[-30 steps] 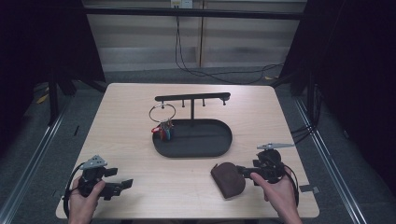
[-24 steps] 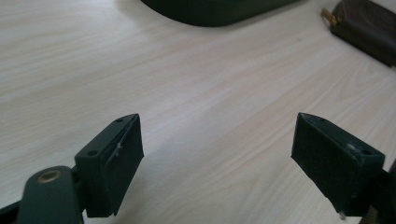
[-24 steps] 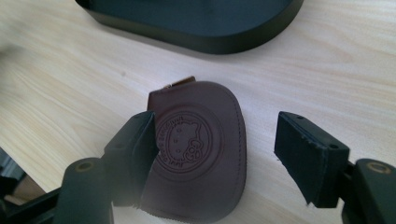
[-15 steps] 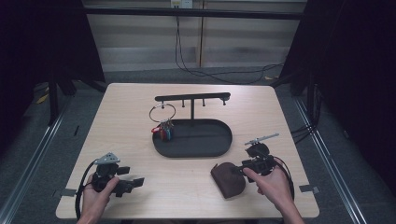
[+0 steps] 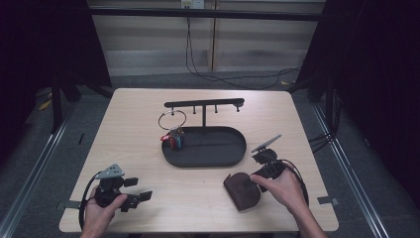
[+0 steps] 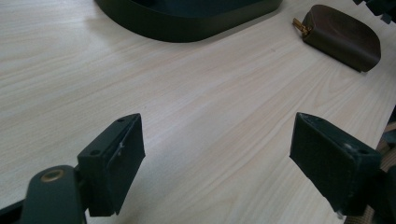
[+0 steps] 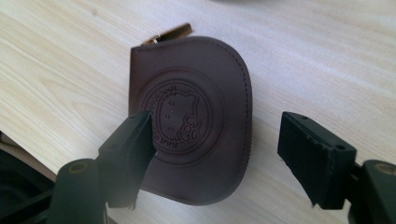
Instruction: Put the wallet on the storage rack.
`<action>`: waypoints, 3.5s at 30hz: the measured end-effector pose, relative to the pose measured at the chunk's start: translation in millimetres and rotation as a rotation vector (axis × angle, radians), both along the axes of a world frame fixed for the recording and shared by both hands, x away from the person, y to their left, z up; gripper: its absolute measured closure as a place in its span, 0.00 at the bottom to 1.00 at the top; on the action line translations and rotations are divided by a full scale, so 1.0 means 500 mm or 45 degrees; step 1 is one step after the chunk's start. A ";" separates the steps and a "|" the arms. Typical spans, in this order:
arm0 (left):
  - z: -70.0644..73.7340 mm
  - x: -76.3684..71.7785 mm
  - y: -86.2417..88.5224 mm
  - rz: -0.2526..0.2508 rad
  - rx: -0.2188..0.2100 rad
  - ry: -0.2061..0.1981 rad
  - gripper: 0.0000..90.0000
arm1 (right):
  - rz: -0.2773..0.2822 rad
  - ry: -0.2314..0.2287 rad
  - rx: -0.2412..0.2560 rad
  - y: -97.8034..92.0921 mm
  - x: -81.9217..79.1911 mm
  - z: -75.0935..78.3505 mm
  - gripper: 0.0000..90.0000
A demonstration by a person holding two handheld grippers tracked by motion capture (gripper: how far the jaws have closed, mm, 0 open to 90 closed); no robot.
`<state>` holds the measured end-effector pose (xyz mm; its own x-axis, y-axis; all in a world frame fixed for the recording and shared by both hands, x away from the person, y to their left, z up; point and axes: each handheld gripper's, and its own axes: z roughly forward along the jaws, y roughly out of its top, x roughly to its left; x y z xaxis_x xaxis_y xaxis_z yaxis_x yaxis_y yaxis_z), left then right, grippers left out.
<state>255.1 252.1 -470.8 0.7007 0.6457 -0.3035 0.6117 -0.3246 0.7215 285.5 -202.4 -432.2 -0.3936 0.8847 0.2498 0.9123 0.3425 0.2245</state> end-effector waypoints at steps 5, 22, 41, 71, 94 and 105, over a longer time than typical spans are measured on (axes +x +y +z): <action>0.004 -0.013 0.012 -0.028 -0.014 -0.008 0.18 | 0.071 0.068 -0.091 0.026 0.011 -0.013 0.28; 0.003 -0.011 0.014 -0.033 0.006 0.008 0.18 | -0.012 0.137 -0.057 0.037 0.028 -0.050 0.35; 0.000 -0.012 0.013 -0.033 0.006 0.022 0.18 | -0.070 0.144 0.078 -0.003 0.035 -0.051 0.65; 0.001 -0.012 0.019 -0.018 -0.018 0.017 0.19 | -0.002 0.080 0.037 0.021 0.044 0.016 0.91; 0.005 -0.013 0.020 -0.023 -0.032 -0.002 0.19 | 0.038 0.051 -0.090 0.051 0.055 0.069 0.93; 0.004 -0.011 0.023 -0.011 -0.023 0.008 0.19 | 0.020 0.025 -0.158 0.049 0.053 0.106 0.92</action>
